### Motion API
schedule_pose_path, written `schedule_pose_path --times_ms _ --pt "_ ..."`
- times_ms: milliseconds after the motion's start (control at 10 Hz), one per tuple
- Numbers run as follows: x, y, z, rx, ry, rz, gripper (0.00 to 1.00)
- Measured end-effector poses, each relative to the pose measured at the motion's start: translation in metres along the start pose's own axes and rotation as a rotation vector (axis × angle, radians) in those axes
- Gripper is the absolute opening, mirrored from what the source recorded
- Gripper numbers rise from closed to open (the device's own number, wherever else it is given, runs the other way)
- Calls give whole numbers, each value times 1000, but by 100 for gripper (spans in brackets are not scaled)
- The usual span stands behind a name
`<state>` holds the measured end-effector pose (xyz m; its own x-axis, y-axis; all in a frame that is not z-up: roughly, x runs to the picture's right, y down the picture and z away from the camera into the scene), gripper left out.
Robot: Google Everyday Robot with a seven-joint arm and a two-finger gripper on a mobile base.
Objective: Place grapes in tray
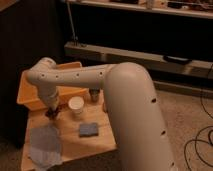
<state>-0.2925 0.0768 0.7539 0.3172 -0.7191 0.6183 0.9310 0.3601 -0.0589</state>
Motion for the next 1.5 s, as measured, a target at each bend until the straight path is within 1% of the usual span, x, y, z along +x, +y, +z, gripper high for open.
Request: schedule_pose_path --times_ms 300,400,500,600,700,900,1000,1200,1300,1500 --pt "-2 -13 -55 23 42 -12 0" --pt "-2 -18 -73 24 57 -17 0" --pt "-3 -28 -87 27 68 -32 0" --pt "0 -40 -94 32 79 -49 0" --pt "9 -52 -96 41 88 -63 0" --pt "41 -69 -94 50 105 -61 2" --pt "59 -76 -91 50 113 -50 8" --pt "89 -83 -75 29 117 -21 28" --pt "94 -84 -65 19 111 -9 39" --pt "101 -82 -53 13 90 32 59"
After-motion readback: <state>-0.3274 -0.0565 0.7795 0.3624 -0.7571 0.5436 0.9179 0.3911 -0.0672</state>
